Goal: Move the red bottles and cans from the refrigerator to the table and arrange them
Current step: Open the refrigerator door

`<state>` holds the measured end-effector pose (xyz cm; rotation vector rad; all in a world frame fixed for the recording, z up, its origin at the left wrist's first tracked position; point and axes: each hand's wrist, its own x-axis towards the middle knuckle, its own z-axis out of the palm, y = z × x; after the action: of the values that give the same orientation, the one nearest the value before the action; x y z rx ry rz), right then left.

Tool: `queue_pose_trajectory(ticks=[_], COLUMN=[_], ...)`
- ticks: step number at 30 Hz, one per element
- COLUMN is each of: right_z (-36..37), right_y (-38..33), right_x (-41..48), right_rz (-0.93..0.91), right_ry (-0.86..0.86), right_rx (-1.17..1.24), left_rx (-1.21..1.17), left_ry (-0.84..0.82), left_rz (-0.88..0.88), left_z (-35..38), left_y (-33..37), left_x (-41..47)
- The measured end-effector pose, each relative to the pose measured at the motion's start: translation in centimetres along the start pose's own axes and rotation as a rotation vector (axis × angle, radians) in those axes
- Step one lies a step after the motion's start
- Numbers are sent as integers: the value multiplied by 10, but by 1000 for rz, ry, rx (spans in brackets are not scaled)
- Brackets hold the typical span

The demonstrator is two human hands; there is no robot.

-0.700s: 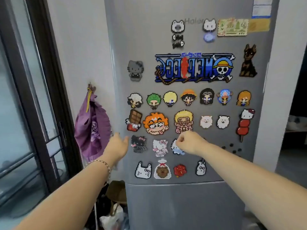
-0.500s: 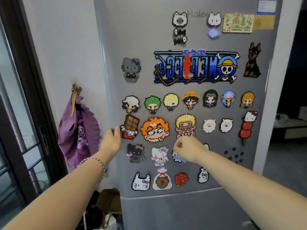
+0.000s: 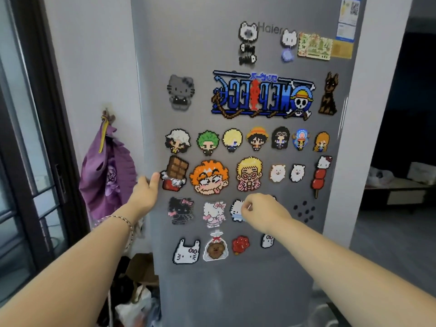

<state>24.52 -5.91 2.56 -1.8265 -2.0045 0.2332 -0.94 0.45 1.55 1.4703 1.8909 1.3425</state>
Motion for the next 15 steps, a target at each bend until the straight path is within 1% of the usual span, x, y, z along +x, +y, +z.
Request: queue_pose_trajectory(ticks=[5, 8, 11, 13, 15], right_z=[-14, -29, -54, -70, -83], right_y=[-1, -3, -6, -10, -13], right_x=[-64, -103, -141, -166, -191], right_rz=[-98, -149, -232, -277, -303], right_ry=[92, 171, 279, 368, 443], right_rx=[17, 59, 105, 130, 133], left_rx=[-43, -89, -197, -141, -44], left_ry=[39, 9, -62, -97, -144], left_rz=[51, 46, -3, 40, 154], left_z=[-17, -26, -31, -28, -23], left_y=[7, 18, 42, 59, 76], left_x=[-80, -131, -186, -223, -260])
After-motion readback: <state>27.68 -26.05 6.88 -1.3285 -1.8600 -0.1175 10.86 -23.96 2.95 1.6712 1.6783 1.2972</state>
